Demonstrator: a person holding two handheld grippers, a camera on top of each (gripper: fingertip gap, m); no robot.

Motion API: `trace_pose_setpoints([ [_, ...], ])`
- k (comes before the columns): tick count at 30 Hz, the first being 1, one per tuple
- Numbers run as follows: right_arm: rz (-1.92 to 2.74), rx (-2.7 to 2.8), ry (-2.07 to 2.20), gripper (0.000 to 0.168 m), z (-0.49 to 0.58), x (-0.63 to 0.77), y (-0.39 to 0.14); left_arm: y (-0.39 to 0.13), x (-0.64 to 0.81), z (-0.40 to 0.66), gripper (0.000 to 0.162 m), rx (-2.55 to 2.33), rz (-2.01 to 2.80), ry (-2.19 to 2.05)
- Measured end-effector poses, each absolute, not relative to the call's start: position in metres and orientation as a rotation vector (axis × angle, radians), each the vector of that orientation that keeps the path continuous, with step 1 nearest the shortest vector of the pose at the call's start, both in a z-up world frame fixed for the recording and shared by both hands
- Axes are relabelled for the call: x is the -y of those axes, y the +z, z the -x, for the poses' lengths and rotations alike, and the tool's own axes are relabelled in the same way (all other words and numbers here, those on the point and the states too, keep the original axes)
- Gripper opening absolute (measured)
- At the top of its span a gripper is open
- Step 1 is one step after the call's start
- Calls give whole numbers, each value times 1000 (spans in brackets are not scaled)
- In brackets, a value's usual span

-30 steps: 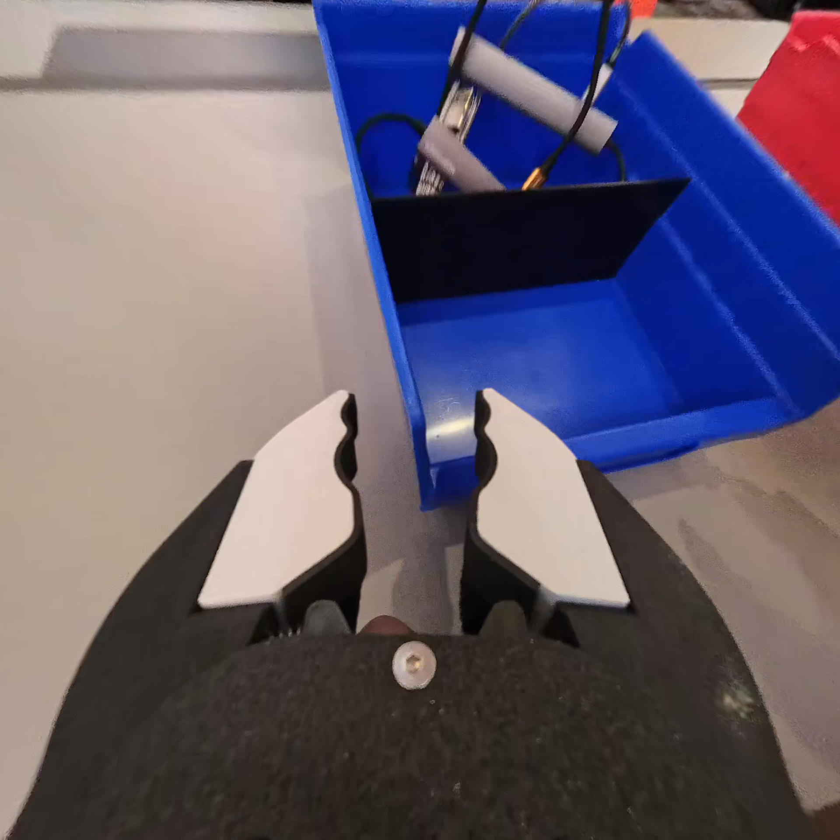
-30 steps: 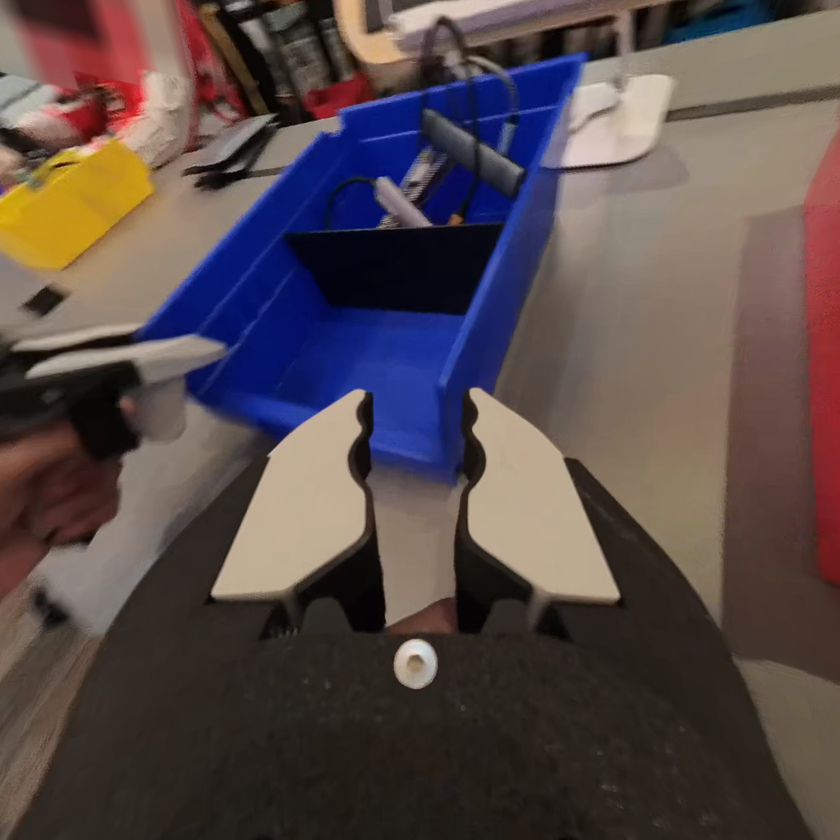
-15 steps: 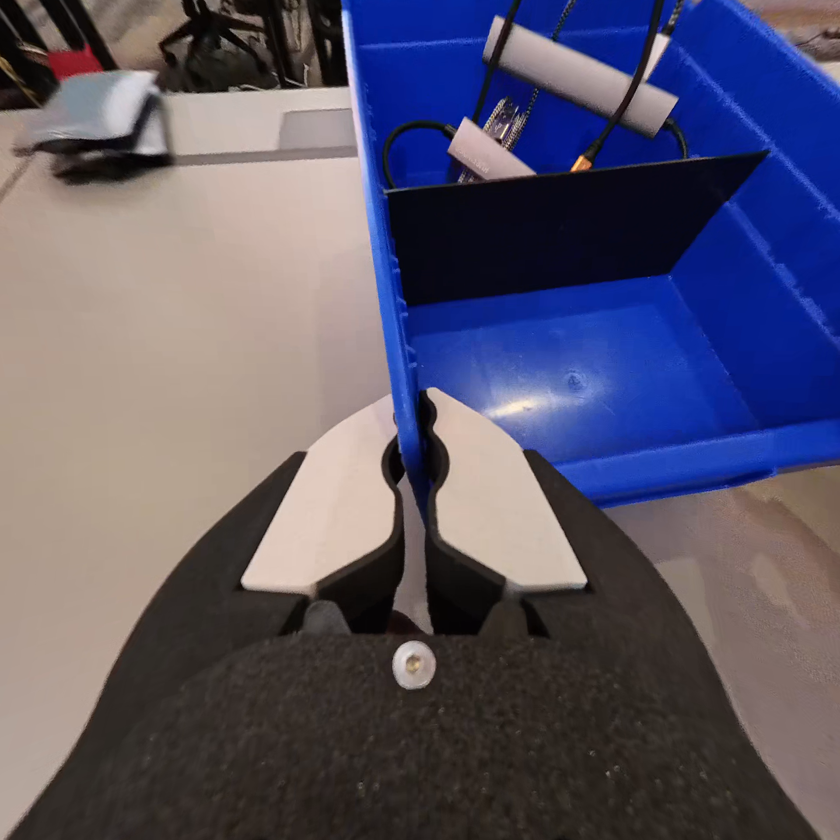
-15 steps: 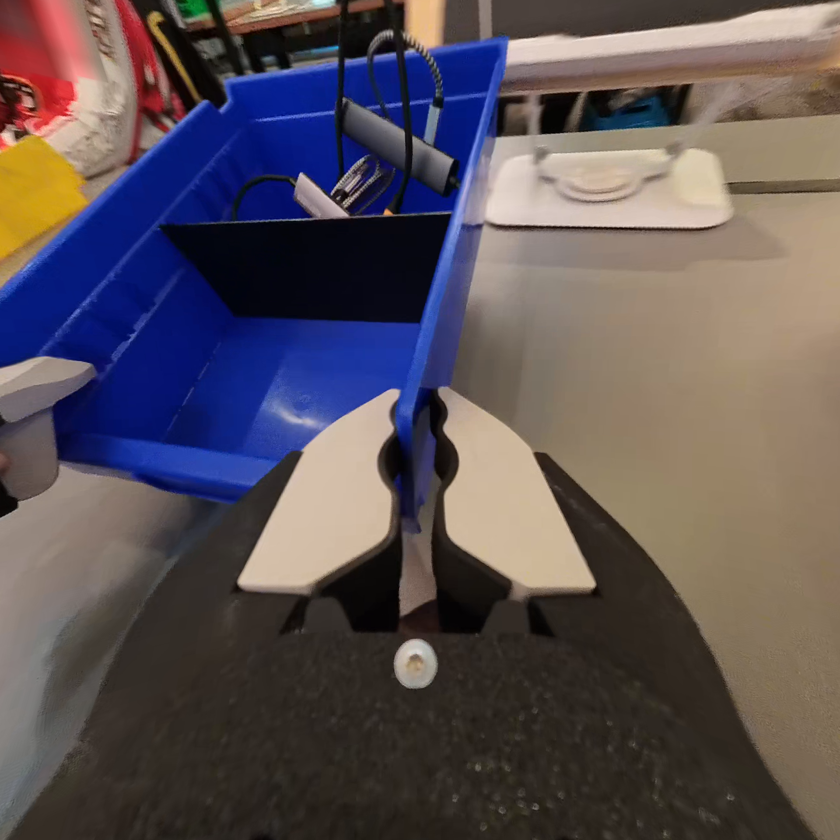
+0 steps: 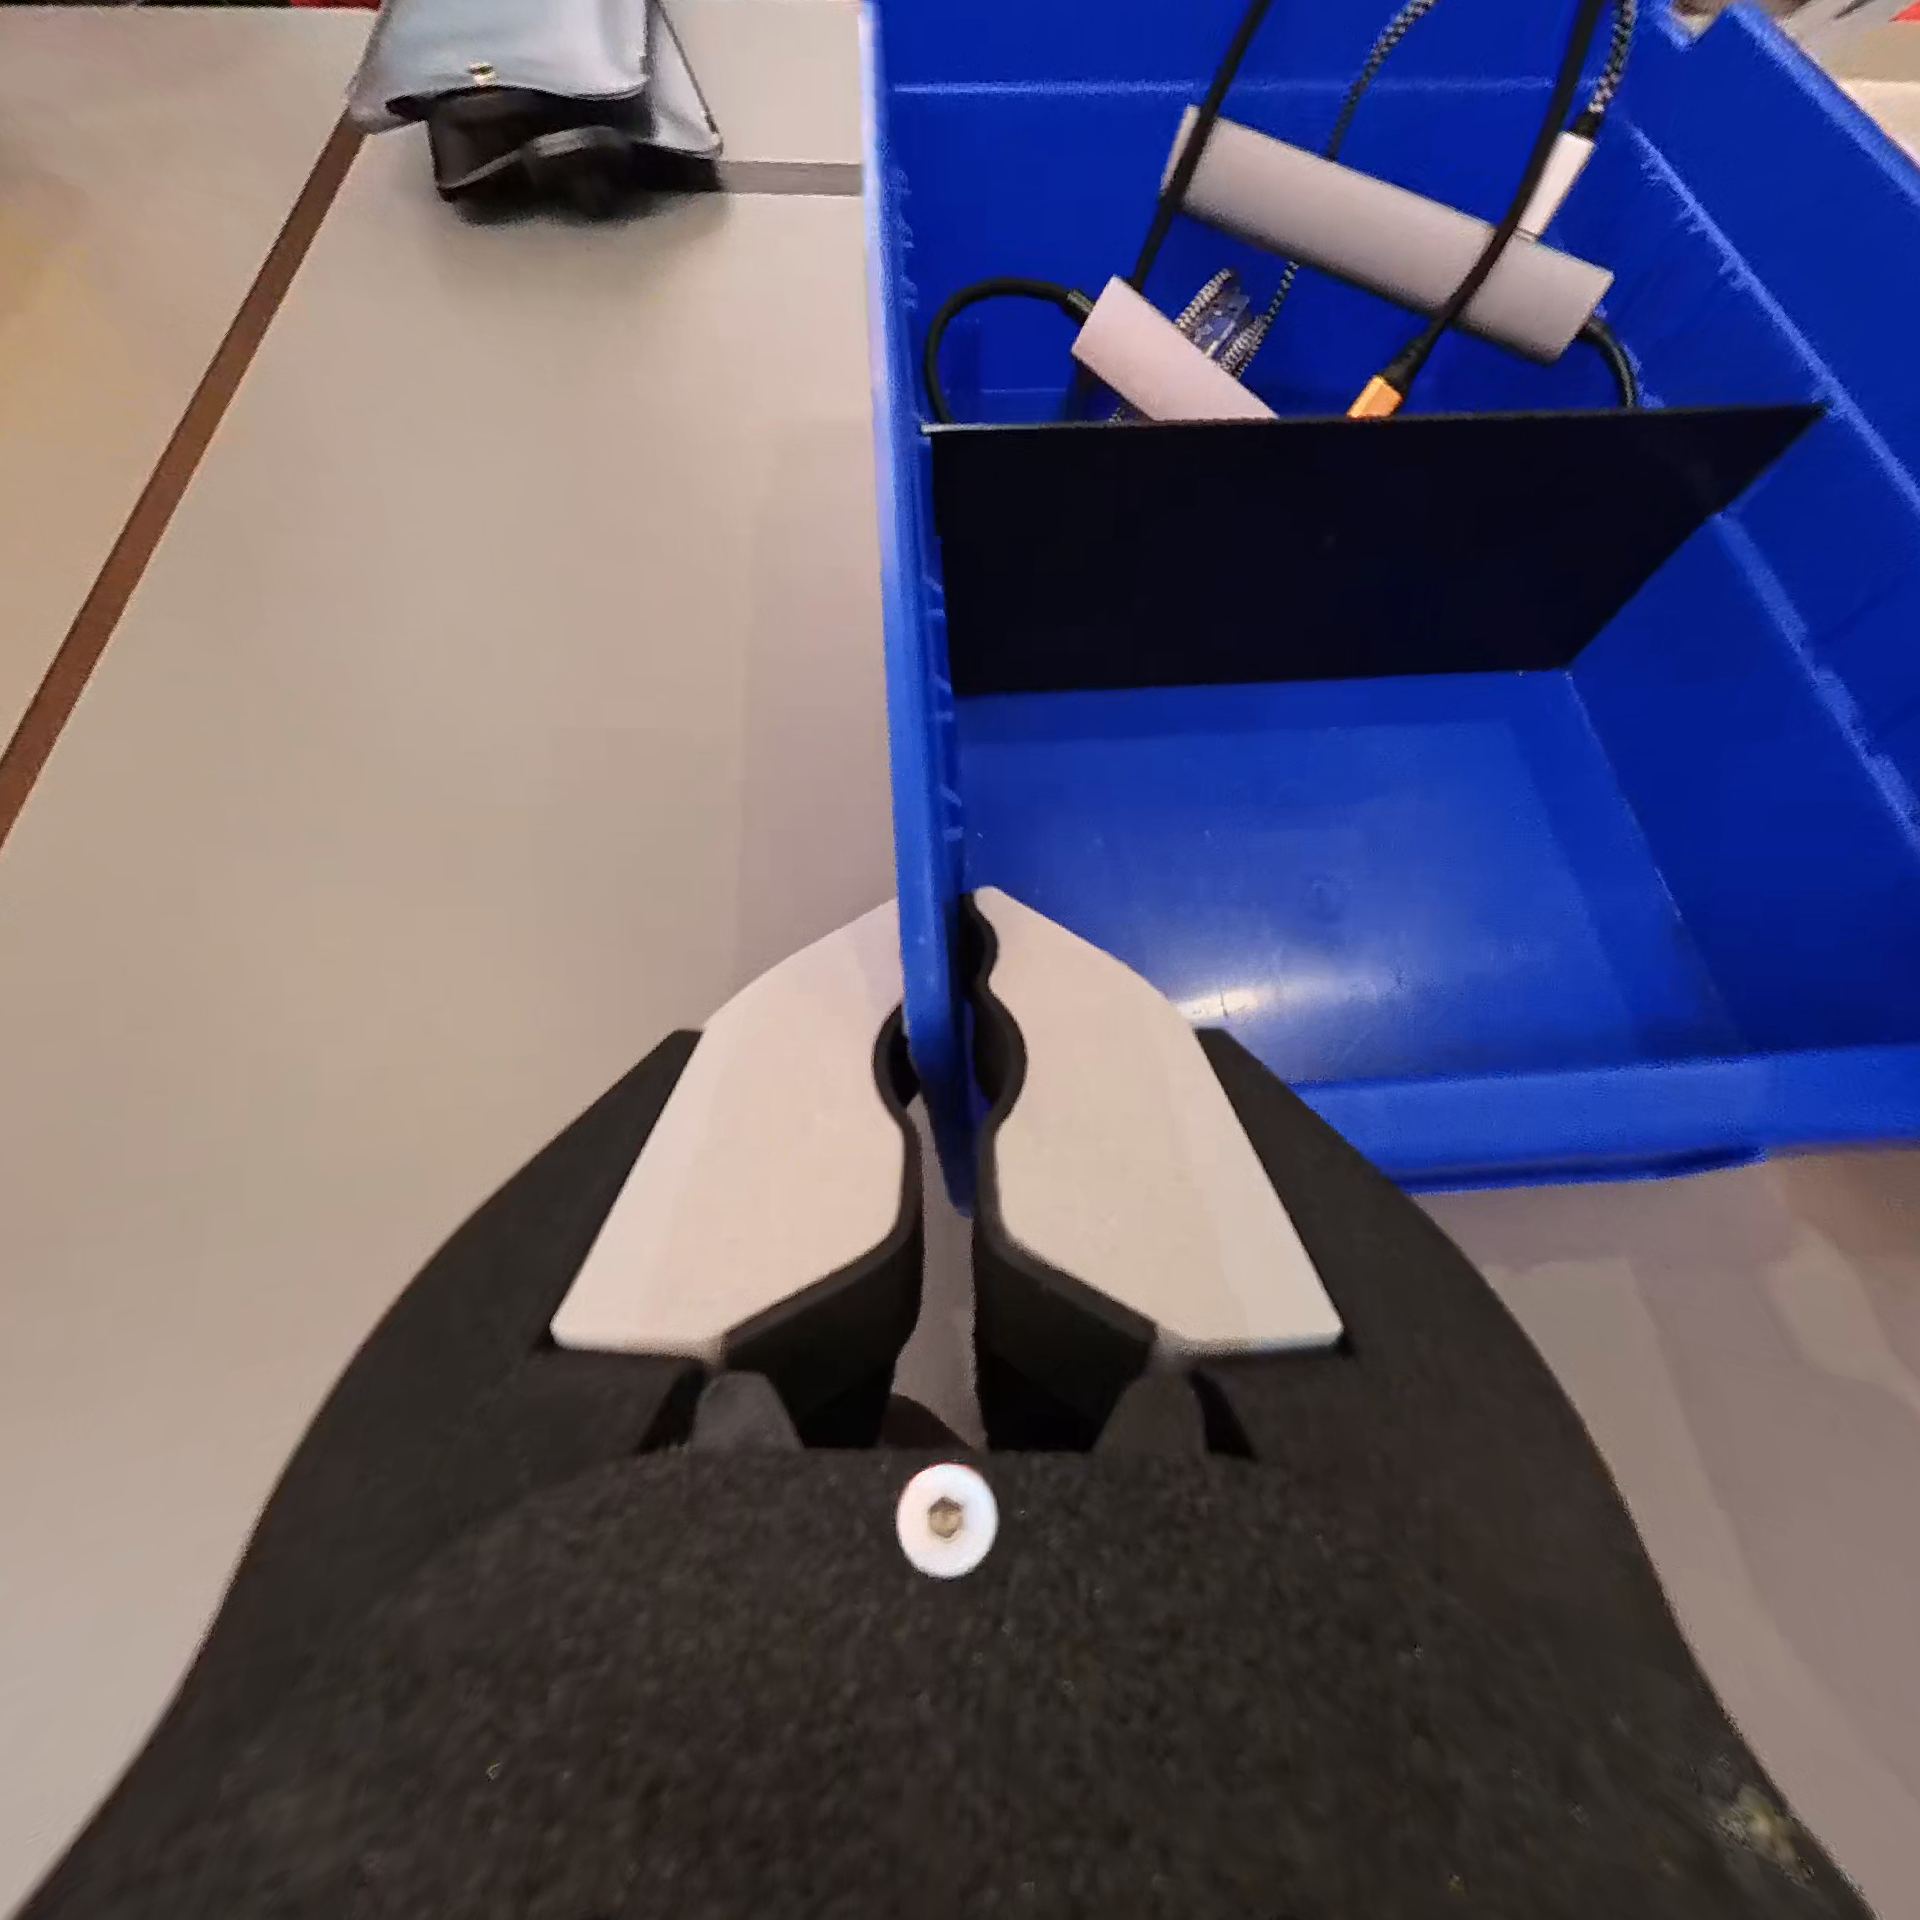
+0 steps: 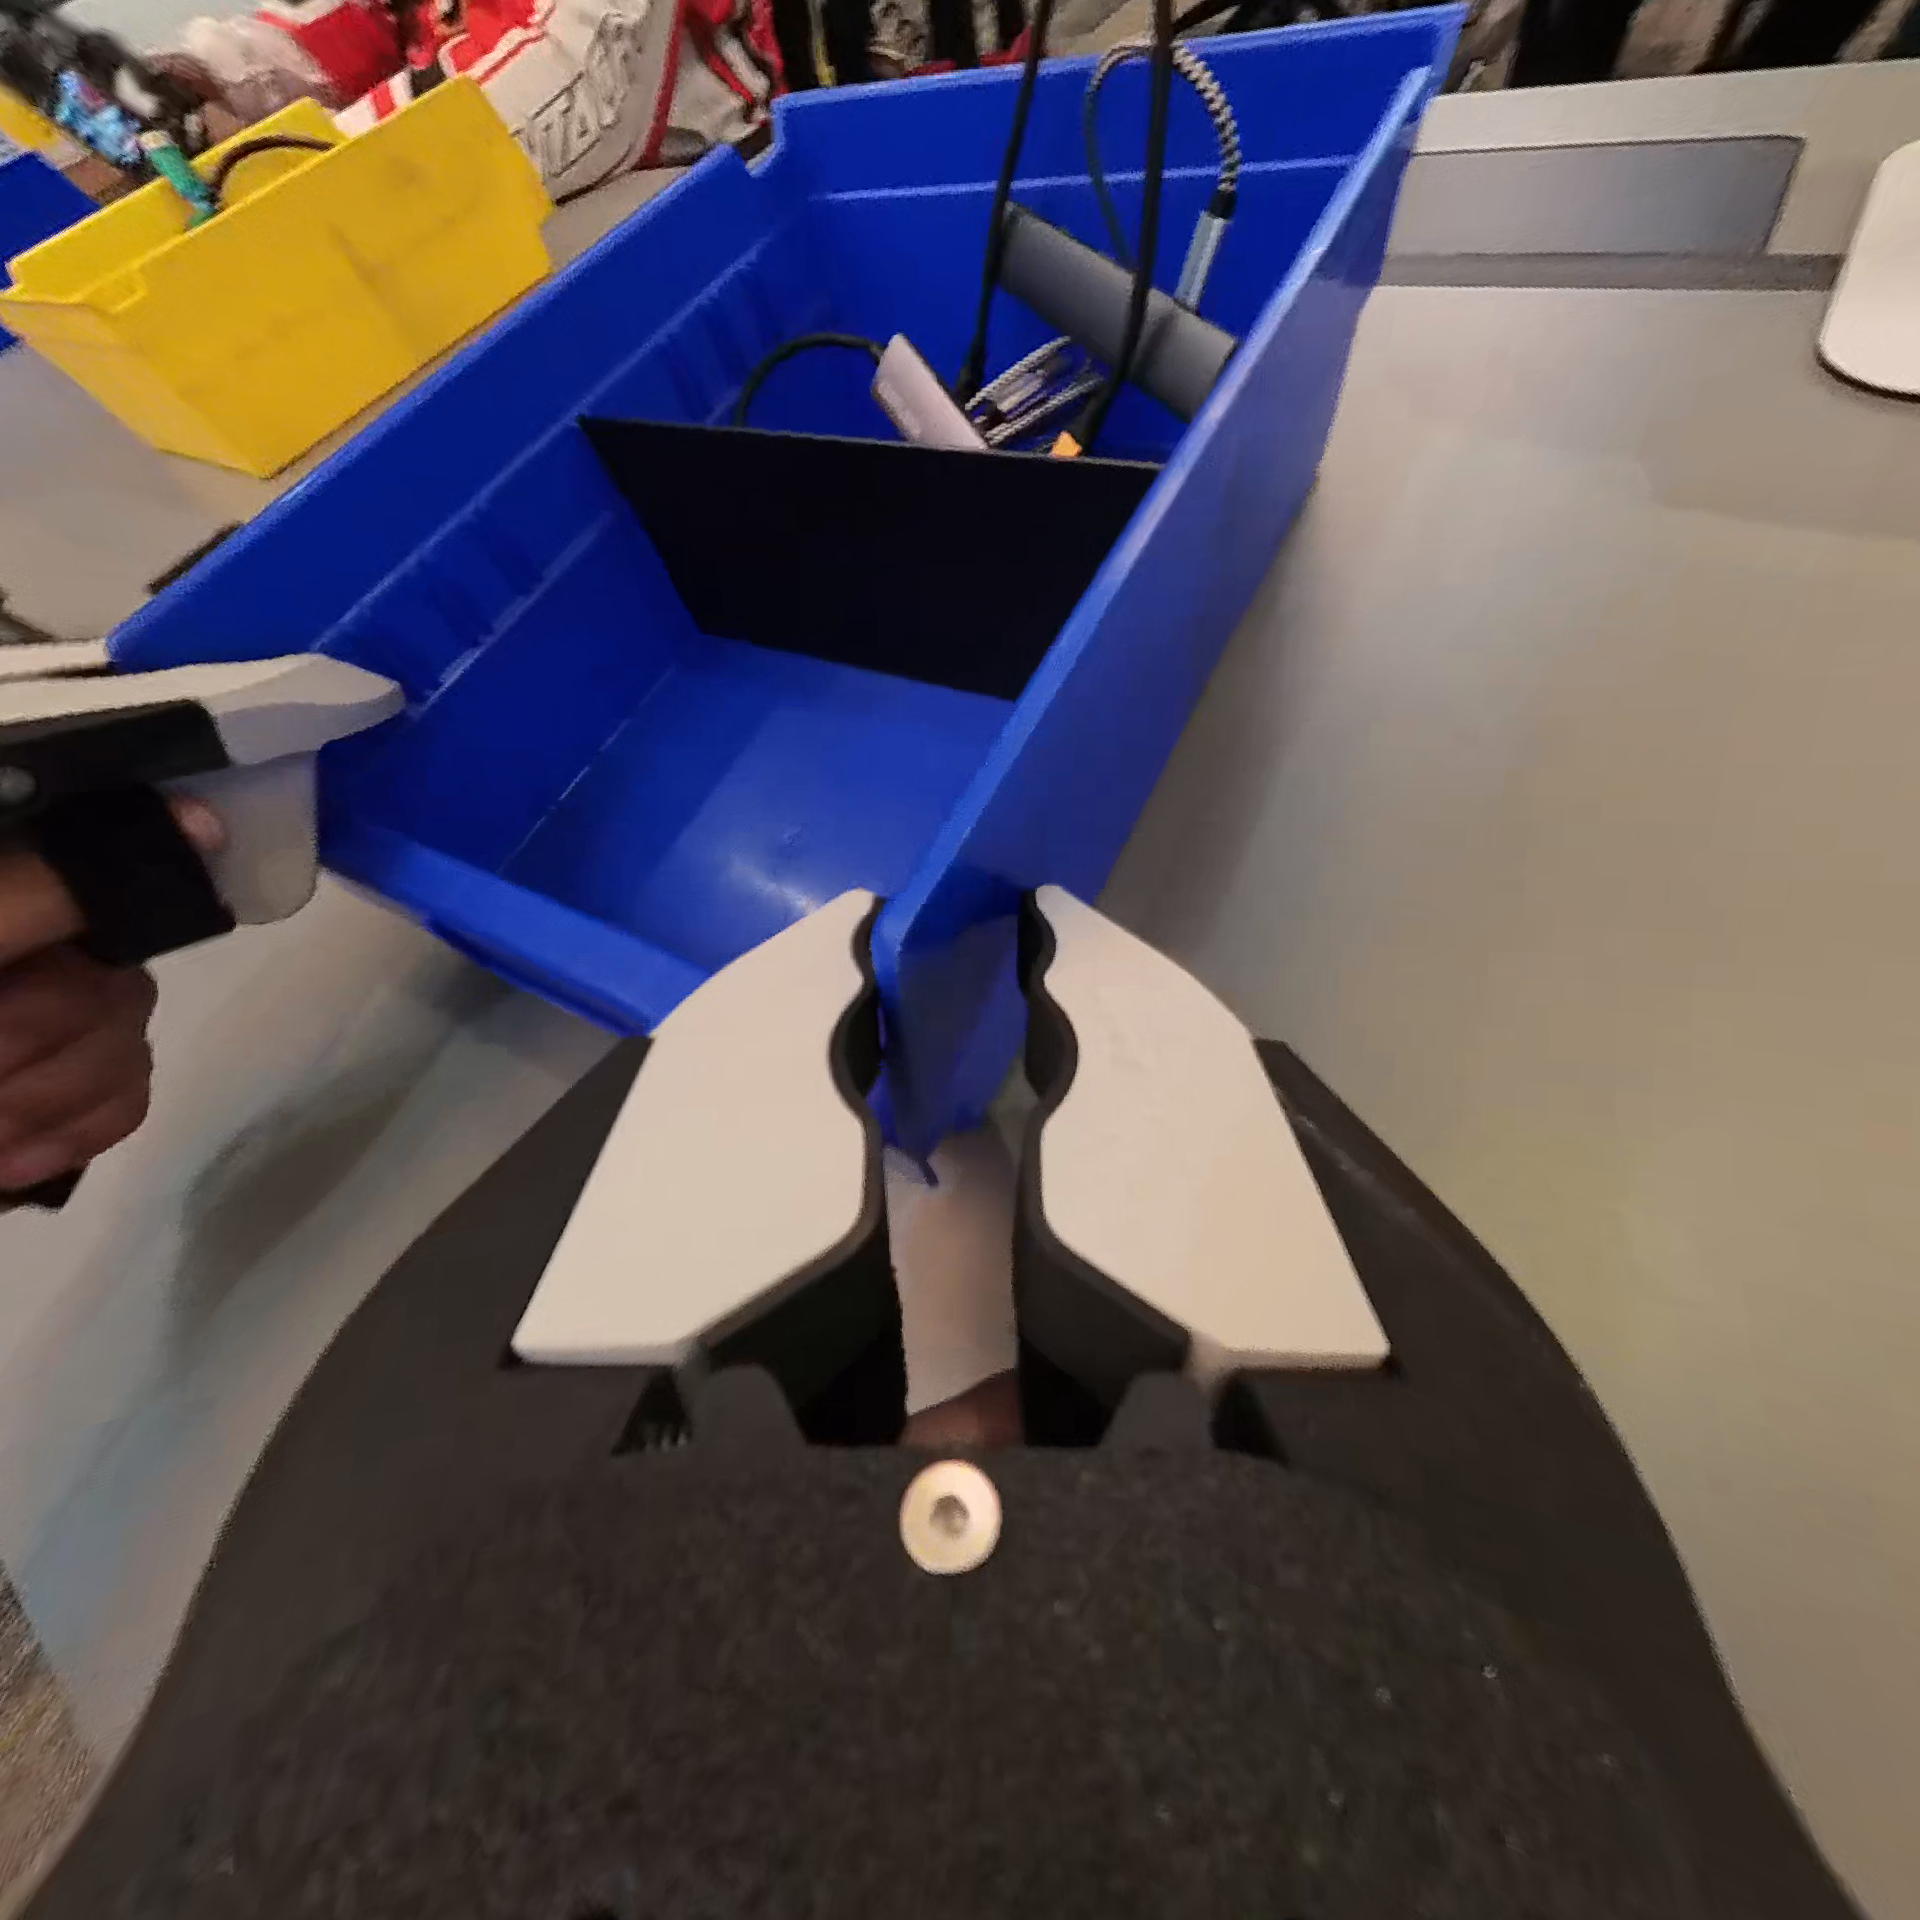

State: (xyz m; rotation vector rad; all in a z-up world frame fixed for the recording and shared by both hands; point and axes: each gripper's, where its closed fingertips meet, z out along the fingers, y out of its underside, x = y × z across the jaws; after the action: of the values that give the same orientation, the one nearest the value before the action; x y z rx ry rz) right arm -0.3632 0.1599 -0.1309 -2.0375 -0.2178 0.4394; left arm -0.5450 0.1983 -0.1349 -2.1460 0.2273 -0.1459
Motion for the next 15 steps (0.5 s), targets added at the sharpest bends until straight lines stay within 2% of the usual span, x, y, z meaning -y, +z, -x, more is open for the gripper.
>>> trace_pose_setpoints([
  [2,2036,262,487,24,359,-154,-126,-129,-197,545,6,-202,2122,-147],
  [5,1978,356,533,39,336,-137,-107,-105,-188,556,25,-130,2041,-101],
  [8,1891,461,640,34,298,-102,-86,-75,-167,569,28,-12,1941,-72],
  [11,1842,429,550,34,220,-78,-78,-55,-143,560,28,66,1855,-82],
  [15,1755,303,372,33,100,-43,-58,-67,-117,506,27,10,1876,-130],
])
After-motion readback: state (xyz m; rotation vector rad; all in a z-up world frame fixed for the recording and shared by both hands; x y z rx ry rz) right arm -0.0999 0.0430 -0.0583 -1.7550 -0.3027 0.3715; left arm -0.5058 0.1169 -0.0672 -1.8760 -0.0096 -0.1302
